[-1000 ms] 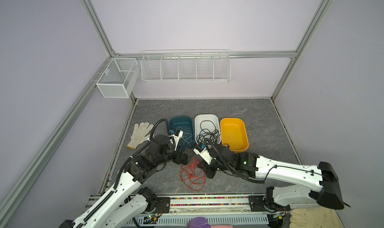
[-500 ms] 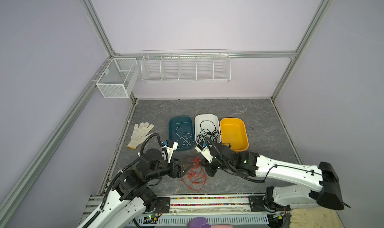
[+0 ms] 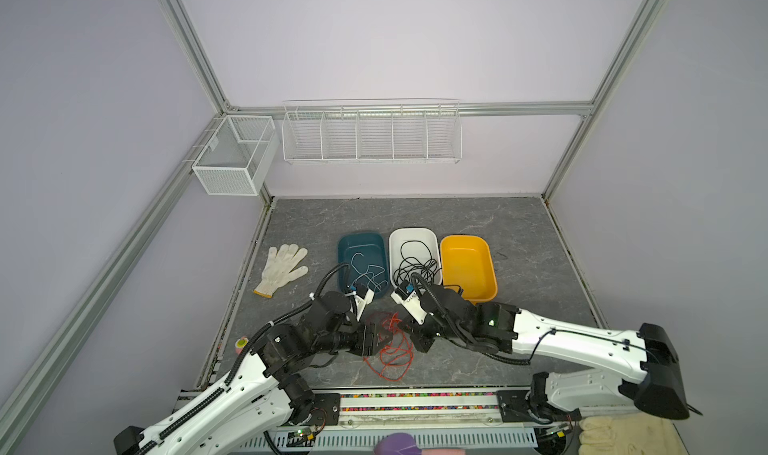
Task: Untangle the cables
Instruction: 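Close the left gripper on the red wire next to the right gripper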
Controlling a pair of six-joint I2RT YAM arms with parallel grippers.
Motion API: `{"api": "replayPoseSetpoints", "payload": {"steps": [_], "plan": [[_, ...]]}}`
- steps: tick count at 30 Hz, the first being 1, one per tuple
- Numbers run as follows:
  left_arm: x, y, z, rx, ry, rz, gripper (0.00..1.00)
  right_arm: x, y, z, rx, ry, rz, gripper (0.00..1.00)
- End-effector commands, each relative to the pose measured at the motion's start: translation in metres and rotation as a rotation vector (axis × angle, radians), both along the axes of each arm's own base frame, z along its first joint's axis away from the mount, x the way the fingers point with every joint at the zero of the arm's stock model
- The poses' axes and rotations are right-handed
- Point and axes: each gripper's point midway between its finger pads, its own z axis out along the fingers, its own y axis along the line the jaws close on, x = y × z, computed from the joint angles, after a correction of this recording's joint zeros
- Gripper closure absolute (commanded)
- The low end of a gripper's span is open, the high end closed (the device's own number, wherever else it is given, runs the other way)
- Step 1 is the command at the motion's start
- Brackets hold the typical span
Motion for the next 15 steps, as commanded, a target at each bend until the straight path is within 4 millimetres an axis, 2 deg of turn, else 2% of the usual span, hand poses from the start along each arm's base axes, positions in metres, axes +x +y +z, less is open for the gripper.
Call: {"api": "replayPoseSetpoints", "payload": {"steps": [1,6,8,15], "plan": [[0.0066,0.0017,0.0122,0.015,-0.042,0.020,0.45,0.0013,-0.0008,0.0088,0.023,-0.003,-0.006,0.94],[0.0088,-0.0006,0.0187,0.015,-0.055,0.015,0.52,0.0003,0.0010,0.0067,0.023,0.005,-0.003,0.94],[0.0099,-0.0037,0.0132,0.032,-0.038,0.007,0.55,0.0003,0.0015,0.0076,0.026,0.006,-0.003,0.94],[0.0073,-0.0070,0.0133,0.031,-0.033,-0.018,0.64,-0.0006,0.0014,0.0062,0.022,0.009,-0.001,0.94]]}}
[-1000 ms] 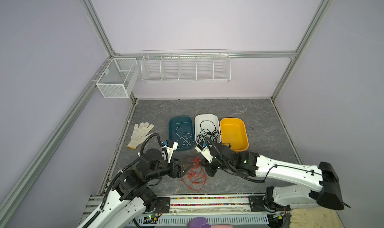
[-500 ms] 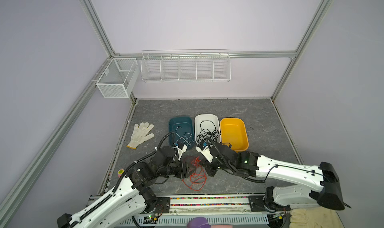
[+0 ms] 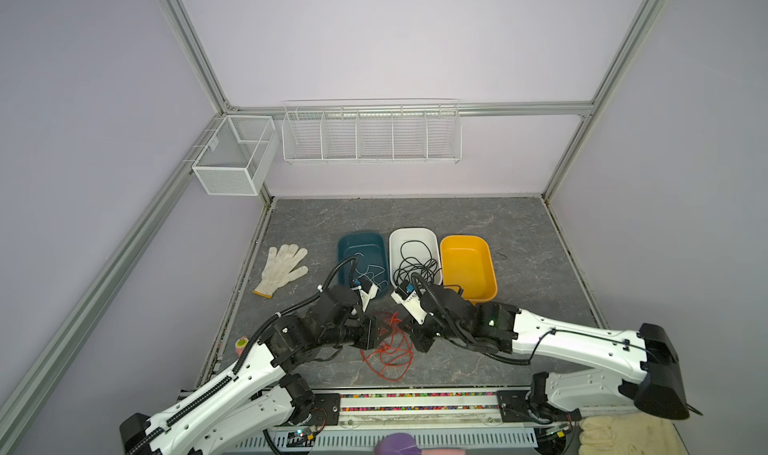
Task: Untangle the cables
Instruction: 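Close the left gripper on the red wire next to the right gripper, then lift the red wire with both grippers and pull them apart to stretch it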
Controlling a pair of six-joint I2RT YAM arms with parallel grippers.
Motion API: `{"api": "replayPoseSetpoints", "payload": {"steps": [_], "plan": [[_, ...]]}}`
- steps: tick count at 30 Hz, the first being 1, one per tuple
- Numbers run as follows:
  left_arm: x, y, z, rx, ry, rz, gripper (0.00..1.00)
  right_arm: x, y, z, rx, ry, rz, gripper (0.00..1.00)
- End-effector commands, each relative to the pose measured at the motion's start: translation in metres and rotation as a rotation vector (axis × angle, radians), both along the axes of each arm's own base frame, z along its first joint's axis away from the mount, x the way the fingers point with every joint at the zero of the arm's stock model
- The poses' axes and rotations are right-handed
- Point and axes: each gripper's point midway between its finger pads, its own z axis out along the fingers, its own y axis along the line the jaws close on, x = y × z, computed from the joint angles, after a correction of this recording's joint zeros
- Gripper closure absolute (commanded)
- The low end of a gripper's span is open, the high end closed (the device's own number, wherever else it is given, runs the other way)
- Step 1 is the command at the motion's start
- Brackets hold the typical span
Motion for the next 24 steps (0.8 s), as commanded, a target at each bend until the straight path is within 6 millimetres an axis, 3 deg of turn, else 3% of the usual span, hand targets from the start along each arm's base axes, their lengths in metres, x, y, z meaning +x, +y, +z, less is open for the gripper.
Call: {"api": "replayPoseSetpoints", "payload": {"steps": [1,9,19,24], "plan": [[-0.002,-0.003,0.010,-0.010,-0.017,-0.025,0.66,0.000,0.001,0.006,0.019,0.004,0.002,0.94],[-0.001,-0.008,0.007,0.002,-0.011,-0.040,0.73,-0.001,0.004,0.003,0.019,0.013,0.005,0.94],[0.001,-0.004,0.013,0.023,-0.036,-0.037,1.00,-0.002,0.005,0.001,0.011,0.016,0.006,0.94],[0.006,0.004,0.023,0.050,-0.079,-0.014,1.00,-0.004,0.001,-0.005,0.002,0.026,0.003,0.94]]}}
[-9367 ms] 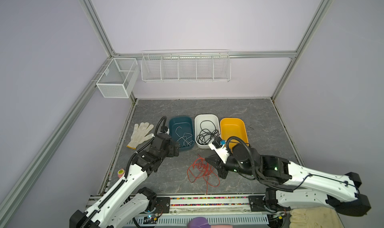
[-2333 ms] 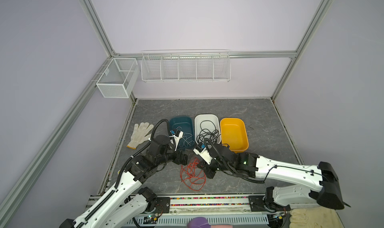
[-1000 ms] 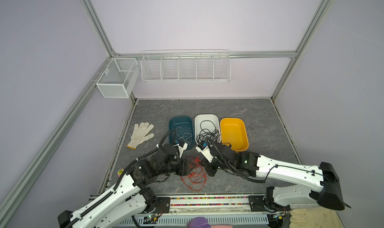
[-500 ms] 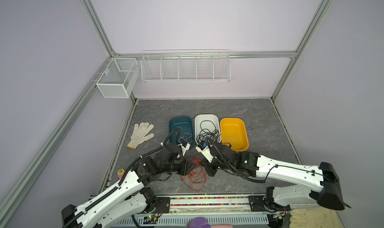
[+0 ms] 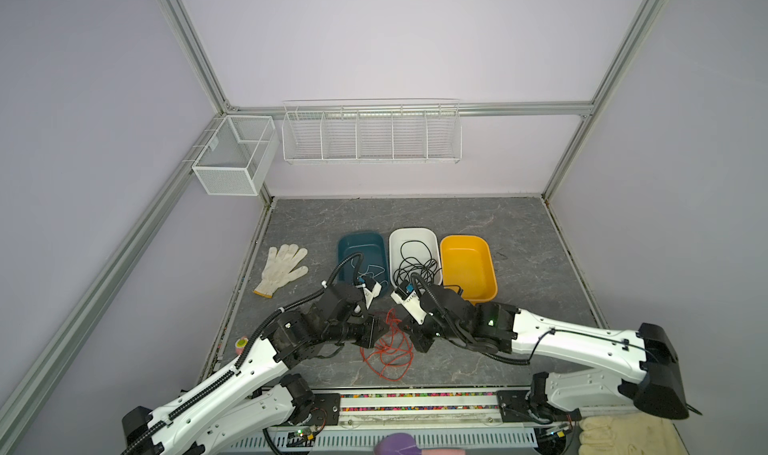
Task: Untangle the cables
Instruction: 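Lift the red wire with both grippers and pull them apart to stretch it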
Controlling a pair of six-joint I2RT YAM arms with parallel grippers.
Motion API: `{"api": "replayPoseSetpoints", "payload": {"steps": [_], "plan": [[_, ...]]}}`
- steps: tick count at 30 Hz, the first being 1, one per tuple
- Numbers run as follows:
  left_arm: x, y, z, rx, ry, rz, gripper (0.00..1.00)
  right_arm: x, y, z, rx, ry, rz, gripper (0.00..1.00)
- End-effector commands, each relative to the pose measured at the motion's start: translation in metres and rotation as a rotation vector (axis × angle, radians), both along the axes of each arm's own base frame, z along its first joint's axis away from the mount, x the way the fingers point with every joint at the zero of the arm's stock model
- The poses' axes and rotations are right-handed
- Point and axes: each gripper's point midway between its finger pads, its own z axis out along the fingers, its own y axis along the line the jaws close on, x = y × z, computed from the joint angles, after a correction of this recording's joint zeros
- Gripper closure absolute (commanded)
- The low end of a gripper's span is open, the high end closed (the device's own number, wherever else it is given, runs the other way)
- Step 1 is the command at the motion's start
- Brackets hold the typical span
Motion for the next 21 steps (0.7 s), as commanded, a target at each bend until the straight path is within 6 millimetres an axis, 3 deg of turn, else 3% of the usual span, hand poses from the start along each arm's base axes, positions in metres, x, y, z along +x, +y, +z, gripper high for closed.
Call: {"api": "replayPoseSetpoints", "payload": {"steps": [1,8,10,13,18,21], "plan": [[0.005,0.011,0.015,0.032,-0.067,0.025,1.00,-0.005,-0.002,-0.006,-0.005,0.023,0.002,0.94],[0.023,0.038,0.029,0.111,-0.158,0.133,1.00,-0.011,-0.042,-0.017,-0.030,0.017,-0.059,0.94],[0.027,0.041,0.028,0.113,-0.154,0.142,1.00,-0.011,-0.058,-0.010,-0.027,-0.004,-0.085,0.94],[0.031,0.045,0.024,0.125,-0.150,0.149,1.00,-0.011,-0.080,0.019,0.030,-0.051,-0.125,0.94],[0.036,0.050,0.018,0.168,-0.162,0.150,1.00,-0.009,-0.121,0.083,0.149,-0.138,-0.206,0.94],[0.037,0.052,0.018,0.177,-0.177,0.147,1.00,0.000,-0.150,0.108,0.141,-0.207,-0.296,0.94]]}}
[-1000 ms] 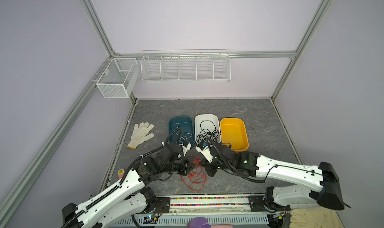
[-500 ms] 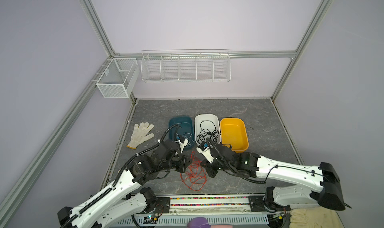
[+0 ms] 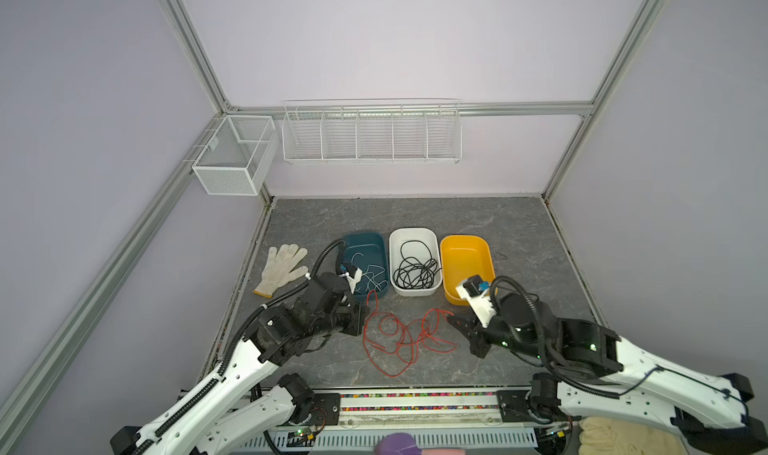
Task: Untangle the cables
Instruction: 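Lift the red wire with both grippers and pull them apart to stretch it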
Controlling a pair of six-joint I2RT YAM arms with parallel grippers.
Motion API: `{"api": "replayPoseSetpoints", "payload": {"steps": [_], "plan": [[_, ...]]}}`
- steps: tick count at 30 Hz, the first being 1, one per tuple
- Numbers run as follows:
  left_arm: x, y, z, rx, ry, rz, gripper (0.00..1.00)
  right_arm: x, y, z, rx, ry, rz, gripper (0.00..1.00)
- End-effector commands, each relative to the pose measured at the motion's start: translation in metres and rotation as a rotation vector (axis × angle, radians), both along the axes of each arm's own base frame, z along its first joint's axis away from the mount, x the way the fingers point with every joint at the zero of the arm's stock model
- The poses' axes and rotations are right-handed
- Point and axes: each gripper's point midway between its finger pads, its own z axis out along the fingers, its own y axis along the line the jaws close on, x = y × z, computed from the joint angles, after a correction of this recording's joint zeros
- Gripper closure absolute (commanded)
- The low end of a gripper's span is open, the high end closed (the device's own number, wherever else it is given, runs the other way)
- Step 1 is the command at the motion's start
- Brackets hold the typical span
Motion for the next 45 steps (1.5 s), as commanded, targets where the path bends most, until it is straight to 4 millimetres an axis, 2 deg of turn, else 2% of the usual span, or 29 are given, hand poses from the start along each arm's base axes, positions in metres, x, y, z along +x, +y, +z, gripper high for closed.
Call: {"api": "replayPoseSetpoints", "payload": {"steps": [1,2,4,8,11,18,21,28,33,36,39,41,45], "plan": [[0.000,0.009,-0.002,0.049,-0.023,-0.007,1.00,0.016,-0.041,0.017,-0.056,-0.057,-0.162,0.94],[0.000,0.009,-0.002,0.052,-0.030,-0.014,1.00,0.021,-0.051,0.023,-0.065,-0.074,-0.208,0.94],[0.001,0.010,-0.003,0.054,-0.039,-0.015,1.00,0.023,-0.058,0.031,-0.067,-0.083,-0.229,0.94],[0.000,0.007,-0.004,0.043,-0.041,-0.029,1.00,0.017,-0.052,0.045,-0.040,-0.074,-0.178,0.94],[-0.001,0.003,-0.005,0.030,-0.039,-0.046,1.00,0.019,-0.056,0.056,-0.052,-0.084,-0.191,0.94],[-0.005,-0.021,0.003,-0.101,-0.046,-0.123,1.00,0.010,-0.023,0.069,-0.026,-0.042,-0.071,0.94],[-0.006,-0.030,0.001,-0.143,-0.033,-0.141,1.00,0.011,-0.017,0.083,-0.007,-0.060,-0.058,0.94],[-0.004,-0.035,0.002,-0.173,-0.035,-0.143,1.00,0.031,-0.036,0.119,-0.067,-0.153,-0.171,0.94],[-0.005,-0.041,-0.006,-0.187,-0.008,-0.151,1.00,0.046,-0.042,0.146,-0.170,-0.215,-0.231,0.94],[-0.005,-0.043,-0.003,-0.206,-0.014,-0.152,1.00,0.058,-0.041,0.146,-0.238,-0.268,-0.266,0.94],[-0.008,-0.047,0.005,-0.250,-0.021,-0.169,1.00,0.067,-0.034,0.129,-0.296,-0.271,-0.271,0.94],[-0.012,-0.051,0.011,-0.271,-0.029,-0.186,1.00,0.063,-0.023,0.122,-0.268,-0.238,-0.229,0.94],[-0.016,-0.055,0.020,-0.272,-0.052,-0.198,1.00,0.051,-0.009,0.129,-0.162,-0.210,-0.140,0.94]]}}
